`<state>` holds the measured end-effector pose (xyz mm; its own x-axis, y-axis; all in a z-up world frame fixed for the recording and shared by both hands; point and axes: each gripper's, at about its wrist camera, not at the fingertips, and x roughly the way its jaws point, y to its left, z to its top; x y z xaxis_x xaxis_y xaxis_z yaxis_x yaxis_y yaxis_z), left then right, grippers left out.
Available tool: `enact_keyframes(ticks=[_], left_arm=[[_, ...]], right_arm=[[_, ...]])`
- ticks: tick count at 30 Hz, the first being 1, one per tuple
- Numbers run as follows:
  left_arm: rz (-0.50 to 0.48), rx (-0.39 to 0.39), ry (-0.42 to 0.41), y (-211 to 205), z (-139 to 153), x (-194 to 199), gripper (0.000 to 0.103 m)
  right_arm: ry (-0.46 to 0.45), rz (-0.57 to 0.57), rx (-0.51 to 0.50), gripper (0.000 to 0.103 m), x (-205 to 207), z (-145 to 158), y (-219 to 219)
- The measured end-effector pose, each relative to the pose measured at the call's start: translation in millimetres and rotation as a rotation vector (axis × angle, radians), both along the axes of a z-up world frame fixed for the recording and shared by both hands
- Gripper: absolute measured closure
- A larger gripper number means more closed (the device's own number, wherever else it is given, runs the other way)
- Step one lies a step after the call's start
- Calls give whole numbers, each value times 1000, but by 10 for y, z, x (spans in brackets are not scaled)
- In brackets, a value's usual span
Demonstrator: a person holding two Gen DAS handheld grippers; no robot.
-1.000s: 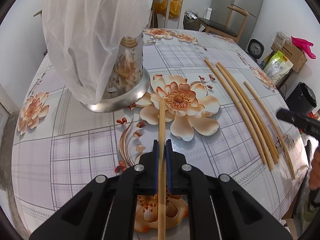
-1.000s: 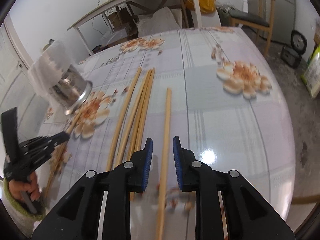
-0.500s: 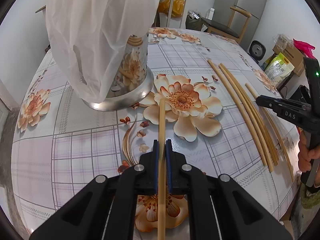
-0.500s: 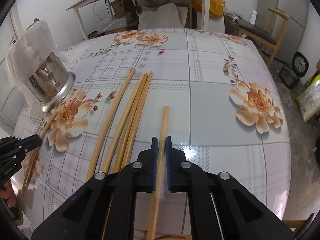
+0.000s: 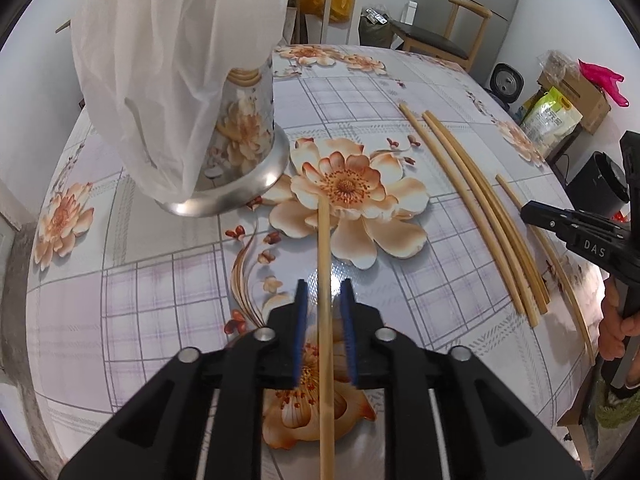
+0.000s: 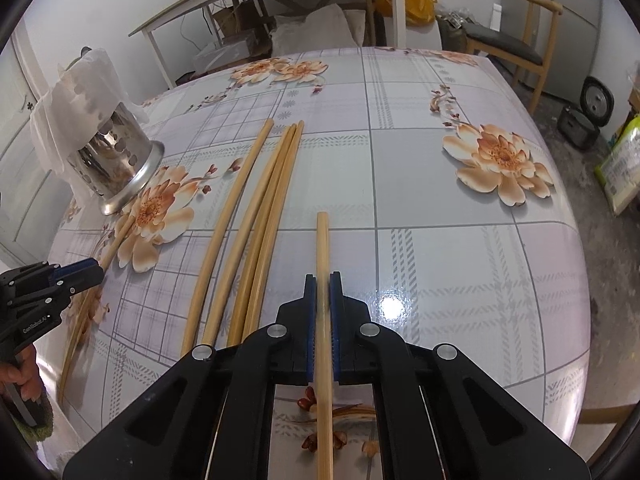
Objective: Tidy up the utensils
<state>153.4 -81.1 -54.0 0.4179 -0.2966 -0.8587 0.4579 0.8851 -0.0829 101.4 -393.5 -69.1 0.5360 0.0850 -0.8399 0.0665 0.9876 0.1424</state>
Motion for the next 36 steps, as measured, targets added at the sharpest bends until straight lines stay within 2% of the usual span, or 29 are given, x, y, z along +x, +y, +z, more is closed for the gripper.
enact_keyframes(ticks=[5,15,22,36], left_arm=[[-65,40,-1,-70,72,86,81],[-107,77,69,-228,-28,317,82],[-104,110,43,-280,-38,348,82],[-90,133,8,-265,-40,334,93]], right_arm=[[-5,5,13,99,-15,-7,-27],[-4,10,21,99,-27,-23,-41],[18,18,11,98,11,-27,-12],[8,39,-93,97,176,-69,130]])
